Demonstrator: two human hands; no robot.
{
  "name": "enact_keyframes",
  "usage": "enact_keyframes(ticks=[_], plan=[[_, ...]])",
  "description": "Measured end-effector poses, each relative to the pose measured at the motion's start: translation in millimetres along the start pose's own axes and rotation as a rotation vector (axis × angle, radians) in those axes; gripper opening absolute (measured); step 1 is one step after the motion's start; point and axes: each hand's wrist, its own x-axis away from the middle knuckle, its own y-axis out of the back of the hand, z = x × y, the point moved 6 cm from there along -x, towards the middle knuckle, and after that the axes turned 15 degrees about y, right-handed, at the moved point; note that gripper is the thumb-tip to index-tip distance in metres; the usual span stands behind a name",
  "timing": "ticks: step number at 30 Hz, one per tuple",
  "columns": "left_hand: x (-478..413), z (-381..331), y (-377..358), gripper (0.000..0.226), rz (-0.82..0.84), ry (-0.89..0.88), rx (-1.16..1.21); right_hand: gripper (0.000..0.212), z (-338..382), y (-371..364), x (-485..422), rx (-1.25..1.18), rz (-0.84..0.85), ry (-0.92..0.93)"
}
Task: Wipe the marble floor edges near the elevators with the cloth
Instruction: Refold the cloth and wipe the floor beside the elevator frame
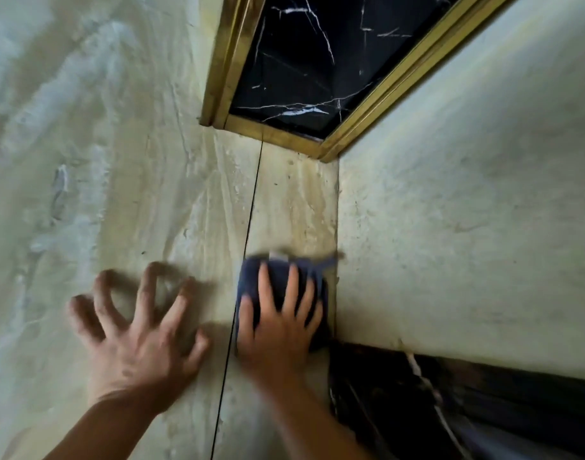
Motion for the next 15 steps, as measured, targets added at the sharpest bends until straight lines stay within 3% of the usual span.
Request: enact_keyframes(ticks=[4, 7, 11, 15], plan=[[0, 1, 1, 0.076, -0.022, -0.008, -0.029, 0.059, -21, 8, -176, -0.065, 0.144, -0.031], [0, 0, 6, 0.077, -0.016, 0.004, -0.03, 0.059, -33, 15, -198, -0.076, 0.237, -0.062], [3, -2, 15, 0.078, 0.02, 0.015, -0.006, 0.058, -12, 13, -35, 0.033, 0.161, 0.041], [4, -1, 11, 0.077, -0.008, 0.004, -0.004, 0.059, 19, 11, 138, -0.027, 0.094, 0.086]])
